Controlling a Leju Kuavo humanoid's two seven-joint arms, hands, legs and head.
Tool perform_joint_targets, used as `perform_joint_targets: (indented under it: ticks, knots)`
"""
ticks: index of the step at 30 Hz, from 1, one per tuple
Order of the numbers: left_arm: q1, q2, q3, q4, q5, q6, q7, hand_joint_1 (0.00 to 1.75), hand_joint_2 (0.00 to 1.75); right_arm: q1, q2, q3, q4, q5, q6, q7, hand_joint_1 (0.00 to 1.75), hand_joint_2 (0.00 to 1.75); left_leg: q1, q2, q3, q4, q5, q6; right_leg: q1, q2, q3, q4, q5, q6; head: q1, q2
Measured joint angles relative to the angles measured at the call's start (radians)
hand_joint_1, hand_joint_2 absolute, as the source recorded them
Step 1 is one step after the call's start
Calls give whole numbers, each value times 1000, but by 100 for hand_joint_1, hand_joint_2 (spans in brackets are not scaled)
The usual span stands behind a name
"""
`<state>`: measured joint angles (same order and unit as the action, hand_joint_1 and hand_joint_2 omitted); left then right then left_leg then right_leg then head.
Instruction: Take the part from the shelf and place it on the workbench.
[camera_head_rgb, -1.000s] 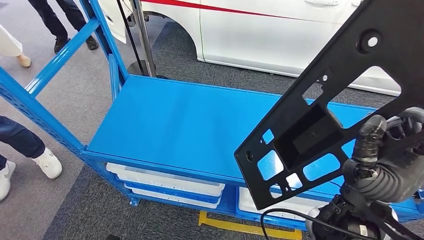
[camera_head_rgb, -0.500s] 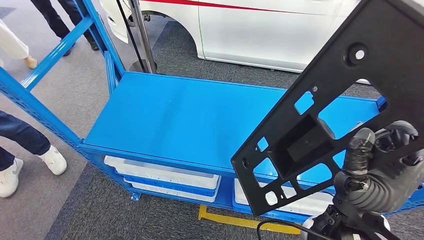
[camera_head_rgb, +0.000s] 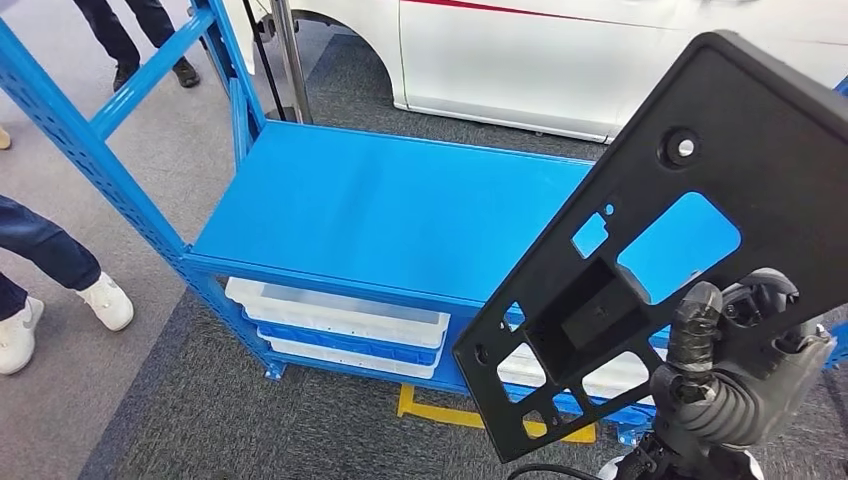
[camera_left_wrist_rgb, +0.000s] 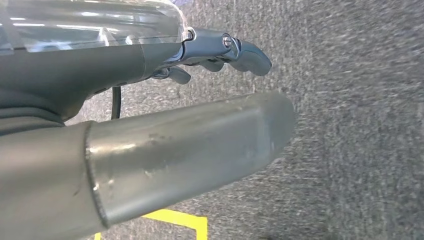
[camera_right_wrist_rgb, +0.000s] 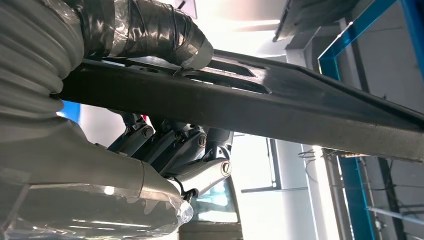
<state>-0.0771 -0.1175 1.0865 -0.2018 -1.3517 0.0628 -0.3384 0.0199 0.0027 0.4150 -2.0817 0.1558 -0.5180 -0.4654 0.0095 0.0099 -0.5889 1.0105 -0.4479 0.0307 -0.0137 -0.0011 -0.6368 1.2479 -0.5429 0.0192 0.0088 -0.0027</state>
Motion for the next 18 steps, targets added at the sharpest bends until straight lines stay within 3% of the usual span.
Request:
perform_joint_targets:
  ticks: [2,4,6,7,9,11,12,13,14,16,18]
  knots:
    - [0,-1,4,0,1,0,0,0,0,2,0,0,0,-1,0,-1,175,175,-2,-1,-18,11,9,-7,4,1,103,-141,12,-10,0,0]
    - [0,-2,6,0,1,0,0,0,0,6,1,0,0,-3,0,-2,175,175,-3,-1,-25,14,22,-17,10,1,151,-220,-2,-19,-1,0]
    - [1,-1,8,0,2,0,0,0,0,10,2,0,0,-4,0,-2,175,175,-2,-2,-29,12,33,-30,10,0,145,-231,8,-28,-1,0]
    - [1,-1,9,0,2,0,0,0,0,10,2,0,0,-4,0,-2,175,175,-2,-3,-35,19,21,-35,7,-2,138,-234,17,-36,-1,0]
    - [2,-1,10,0,3,-1,0,0,0,12,4,0,0,-7,0,-2,175,175,0,-5,-58,81,-54,-44,2,-6,116,-238,39,-53,-1,0]
    - [2,0,11,0,3,-1,0,0,0,17,5,0,0,-9,0,-3,175,175,2,-6,-87,200,-144,-51,3,-7,87,-235,56,-60,-2,0]
    - [2,0,11,0,4,-1,-1,0,0,21,5,0,0,-10,1,-4,175,175,3,-6,-95,253,-159,-54,4,-7,73,-233,64,-59,-2,0]
    - [2,0,11,0,4,-1,-1,0,0,25,6,0,0,-11,2,-5,175,175,3,-5,-93,286,-146,-56,4,-8,58,-230,72,-58,-2,0]
    - [2,0,12,0,4,-1,-2,0,0,30,7,0,1,-13,3,-8,175,175,3,-5,-78,289,-113,-56,4,-9,44,-225,80,-56,-2,0]
    - [2,0,12,0,5,0,-3,0,0,42,10,0,1,-15,8,-16,175,175,4,-6,-2,201,-52,-53,4,-10,20,-214,92,-50,-2,0]
    - [1,0,12,0,5,0,-4,0,0,54,12,-1,1,-10,19,-28,175,175,0,-7,92,60,-66,-45,7,-10,9,-204,100,-41,-2,0]
